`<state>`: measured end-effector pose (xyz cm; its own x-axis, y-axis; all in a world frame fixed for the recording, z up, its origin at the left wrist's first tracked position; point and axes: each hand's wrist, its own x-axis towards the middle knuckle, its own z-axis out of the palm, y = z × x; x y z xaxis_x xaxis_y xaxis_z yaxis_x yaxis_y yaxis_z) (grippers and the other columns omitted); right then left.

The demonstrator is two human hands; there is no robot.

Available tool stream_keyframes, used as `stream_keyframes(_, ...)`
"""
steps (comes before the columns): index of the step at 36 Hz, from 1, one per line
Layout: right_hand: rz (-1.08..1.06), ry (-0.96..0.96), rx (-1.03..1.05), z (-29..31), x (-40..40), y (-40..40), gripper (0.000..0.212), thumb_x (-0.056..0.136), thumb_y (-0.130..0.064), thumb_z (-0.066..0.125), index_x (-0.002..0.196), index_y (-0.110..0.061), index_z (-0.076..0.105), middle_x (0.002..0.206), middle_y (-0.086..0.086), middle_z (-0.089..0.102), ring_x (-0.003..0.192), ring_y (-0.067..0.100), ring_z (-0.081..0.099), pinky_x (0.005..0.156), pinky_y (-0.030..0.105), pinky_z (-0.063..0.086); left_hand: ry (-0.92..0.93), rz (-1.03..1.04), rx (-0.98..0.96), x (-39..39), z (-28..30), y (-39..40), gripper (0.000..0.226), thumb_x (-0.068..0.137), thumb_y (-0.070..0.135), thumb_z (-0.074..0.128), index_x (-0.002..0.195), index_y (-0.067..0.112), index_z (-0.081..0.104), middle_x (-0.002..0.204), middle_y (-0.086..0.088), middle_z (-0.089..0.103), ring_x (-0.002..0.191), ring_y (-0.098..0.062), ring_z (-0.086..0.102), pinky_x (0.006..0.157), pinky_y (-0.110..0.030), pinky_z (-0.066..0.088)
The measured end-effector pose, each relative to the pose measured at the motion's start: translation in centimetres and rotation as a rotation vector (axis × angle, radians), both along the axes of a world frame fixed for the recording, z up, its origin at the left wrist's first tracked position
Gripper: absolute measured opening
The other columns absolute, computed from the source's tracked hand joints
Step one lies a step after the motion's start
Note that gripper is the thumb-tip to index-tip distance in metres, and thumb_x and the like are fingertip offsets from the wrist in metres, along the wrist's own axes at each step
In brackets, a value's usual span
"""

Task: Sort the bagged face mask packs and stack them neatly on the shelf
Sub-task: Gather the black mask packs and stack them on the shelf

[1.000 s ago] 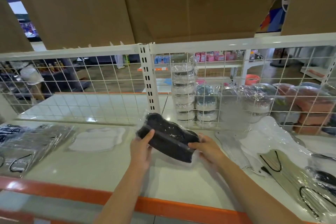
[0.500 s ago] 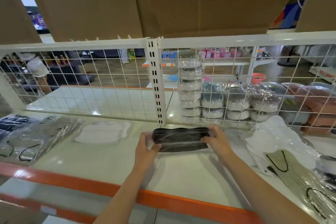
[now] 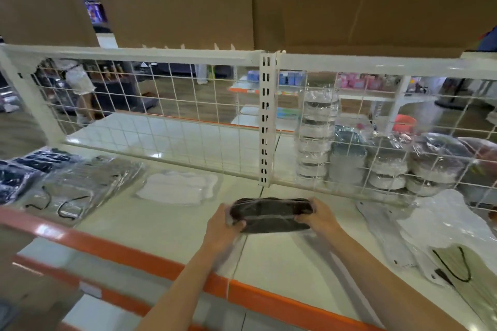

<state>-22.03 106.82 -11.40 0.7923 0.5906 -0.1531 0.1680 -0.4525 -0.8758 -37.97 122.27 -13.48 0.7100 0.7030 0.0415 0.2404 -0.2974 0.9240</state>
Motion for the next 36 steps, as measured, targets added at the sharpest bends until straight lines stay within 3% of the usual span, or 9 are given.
stream_keyframes(5,0.053,-0.085,-0.071,0.5,-1.4,3.6,0.032,0.082,-0.012,0.069,0.11,-0.009,0.054,0.105,0.006,0.06,0.099,0.022,0.057,0.081,0.031,0.046,0.067,0.047,0.07,-2.6,0.7,4.5,0.013,0.089,0.007,0.059,0.097,0.013,0.052,0.085,0.011,0.052,0.08,-0.001,0.051,0.063,-0.001,0.04)
stream_keyframes(9,0.239,0.024,-0.029,2.6,-3.7,8.2,0.018,0.084,-0.017,0.067,0.085,-0.021,0.05,0.089,0.0,0.056,0.079,0.01,0.053,0.066,0.019,0.043,0.108,0.248,0.084,-5.3,2.4,9.7,0.028,0.087,0.009,0.061,0.074,0.017,0.038,0.067,0.005,0.042,0.063,-0.011,0.042,0.051,-0.014,0.03)
stream_keyframes(12,0.372,0.074,-0.083,3.1,-5.9,12.4,0.018,0.089,-0.025,0.063,0.081,-0.016,0.049,0.084,0.001,0.054,0.076,0.013,0.053,0.071,0.023,0.048,0.147,0.335,0.101,-8.1,3.1,13.7,0.014,0.088,0.01,0.06,0.091,0.009,0.047,0.074,-0.001,0.05,0.067,-0.015,0.046,0.051,-0.015,0.028)
stream_keyframes(15,0.469,0.106,-0.094,2.6,-8.7,17.0,0.023,0.091,-0.022,0.06,0.074,-0.013,0.049,0.071,0.001,0.052,0.059,0.009,0.05,0.056,0.019,0.046,0.15,0.403,0.075,-11.3,3.7,17.7,0.041,0.088,0.012,0.062,0.126,0.005,0.049,0.111,-0.009,0.059,0.098,-0.023,0.056,0.076,-0.021,0.038)
stream_keyframes(18,0.537,0.057,-0.096,2.1,-11.8,21.9,0.029,0.09,-0.019,0.061,0.066,-0.014,0.045,0.056,0.001,0.045,0.046,0.01,0.042,0.046,0.019,0.035,0.179,0.484,0.062,-14.6,4.2,21.9,0.044,0.088,0.015,0.062,0.129,0.004,0.048,0.117,-0.007,0.058,0.108,-0.029,0.055,0.092,-0.035,0.041)
stream_keyframes(22,0.601,0.037,-0.07,1.8,-16.0,28.2,0.028,0.09,-0.019,0.061,0.065,-0.015,0.048,0.053,0.003,0.05,0.046,0.014,0.046,0.047,0.021,0.037,0.239,0.57,0.131,-18.5,4.7,27.2,0.04,0.088,0.006,0.059,0.127,0.001,0.048,0.091,-0.002,0.055,0.084,-0.025,0.056,0.069,-0.03,0.045)
stream_keyframes(26,0.646,-0.017,-0.056,2.3,-19.8,34.5,0.028,0.091,-0.019,0.06,0.068,-0.015,0.045,0.054,0.001,0.049,0.043,0.011,0.046,0.044,0.019,0.037,0.323,0.656,0.168,-22.0,5.6,32.0,0.045,0.091,0.008,0.057,0.133,0.002,0.043,0.085,-0.001,0.052,0.069,-0.013,0.051,0.061,-0.021,0.04)
stream_keyframes(30,0.659,-0.046,-0.057,2.8,-23.3,40.8,0.034,0.092,-0.013,0.057,0.063,-0.018,0.04,0.05,-0.002,0.047,0.041,0.007,0.045,0.038,0.013,0.034,0.373,0.725,0.11,-25.6,5.8,37.4,0.047,0.086,0.009,0.06,0.129,-0.002,0.041,0.123,-0.023,0.053,0.111,-0.036,0.051,0.091,-0.041,0.041)
stream_keyframes(36,0.686,-0.025,-0.023,2.8,-28.4,49.7,0.031,0.093,-0.016,0.054,0.065,-0.024,0.043,0.059,-0.004,0.05,0.045,0.001,0.047,0.056,0.026,0.04,0.483,0.779,0.129,-29.8,6.3,44.0,0.057,0.085,0.005,0.06,0.133,-0.006,0.031,0.139,-0.029,0.031,0.122,-0.041,0.039,0.1,-0.042,0.035)
